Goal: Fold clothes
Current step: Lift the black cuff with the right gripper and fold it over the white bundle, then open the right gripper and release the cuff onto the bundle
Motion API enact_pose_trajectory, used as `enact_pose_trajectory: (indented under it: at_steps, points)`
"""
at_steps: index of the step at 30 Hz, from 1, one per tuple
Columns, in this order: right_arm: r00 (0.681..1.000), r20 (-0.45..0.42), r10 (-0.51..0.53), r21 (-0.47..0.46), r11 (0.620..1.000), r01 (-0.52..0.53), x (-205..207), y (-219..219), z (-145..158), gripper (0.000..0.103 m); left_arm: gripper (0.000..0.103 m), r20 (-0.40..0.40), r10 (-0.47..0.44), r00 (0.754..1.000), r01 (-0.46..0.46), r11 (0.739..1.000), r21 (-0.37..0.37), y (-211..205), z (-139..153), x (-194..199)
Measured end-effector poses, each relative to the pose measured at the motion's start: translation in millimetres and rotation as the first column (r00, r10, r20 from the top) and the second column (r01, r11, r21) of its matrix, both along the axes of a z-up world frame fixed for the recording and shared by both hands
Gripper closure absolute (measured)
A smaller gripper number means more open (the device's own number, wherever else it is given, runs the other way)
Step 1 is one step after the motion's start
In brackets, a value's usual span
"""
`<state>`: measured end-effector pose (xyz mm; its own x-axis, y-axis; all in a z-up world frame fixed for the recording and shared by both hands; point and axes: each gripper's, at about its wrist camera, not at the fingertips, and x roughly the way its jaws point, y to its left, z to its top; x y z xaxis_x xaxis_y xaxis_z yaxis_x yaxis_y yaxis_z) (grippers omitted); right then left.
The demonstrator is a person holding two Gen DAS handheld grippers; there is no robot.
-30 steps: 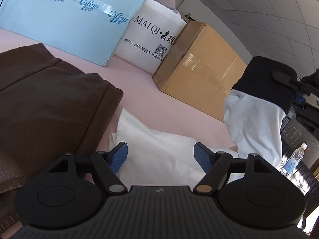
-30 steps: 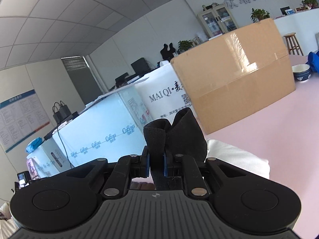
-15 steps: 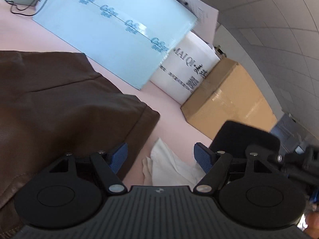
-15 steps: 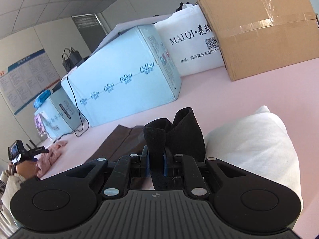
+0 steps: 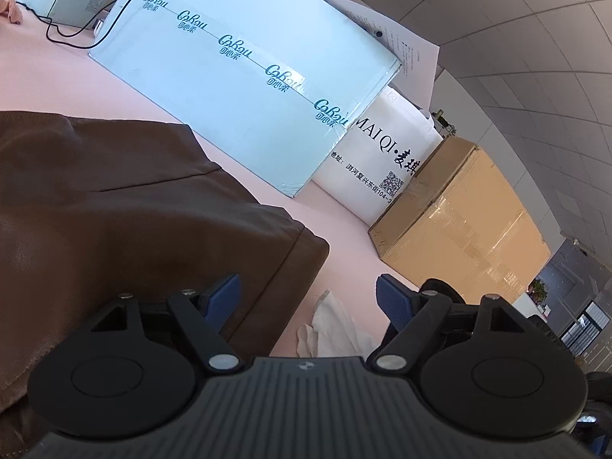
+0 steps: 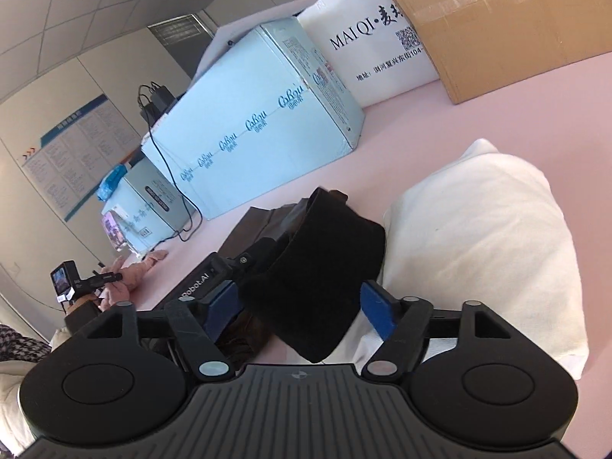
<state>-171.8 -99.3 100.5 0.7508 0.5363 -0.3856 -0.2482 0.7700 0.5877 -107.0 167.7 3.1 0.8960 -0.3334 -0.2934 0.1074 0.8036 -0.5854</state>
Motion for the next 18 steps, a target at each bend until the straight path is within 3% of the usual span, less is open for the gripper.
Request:
enact_pose_trajectory:
  at_steps: [5,8,11,13,15,17,18]
  points:
    - [0.982,0.133,-0.136,-0.027,0.99,0.141,-27,-57,4,0.023,0.025,0.025,-0.041,0.999,0.041,0.999,0.005,-3,2,0]
    - [0.95,0.225,-0.217,-0.063,0.97,0.237,-35,-90,-7,0.023,0.025,0.094,-0.136,0.986,0.13,0.99,0.063,-10,10,-6]
    - [0.939,0.258,-0.227,-0.074,0.964,0.254,-34,-113,-30,0.023,0.025,0.153,-0.223,0.963,0.202,0.969,0.142,-14,24,-20]
    - [0.951,0.227,-0.212,-0.053,0.972,0.229,-29,-123,-52,0.023,0.024,0.223,-0.274,0.936,0.214,0.942,0.257,-19,40,-40]
    - [0.979,0.1,-0.179,0.094,0.981,0.17,-15,-139,-66,0.023,0.022,0.249,-0.324,0.913,0.213,0.897,0.387,-30,54,-54]
    - [0.976,0.109,-0.19,0.151,0.973,0.173,-16,-147,-68,0.022,0.022,0.217,-0.343,0.914,0.213,0.86,0.463,-42,58,-59]
    - [0.974,0.108,-0.198,0.161,0.97,0.179,-17,-150,-69,0.022,0.022,0.2,-0.338,0.92,0.212,0.855,0.473,-44,58,-59]
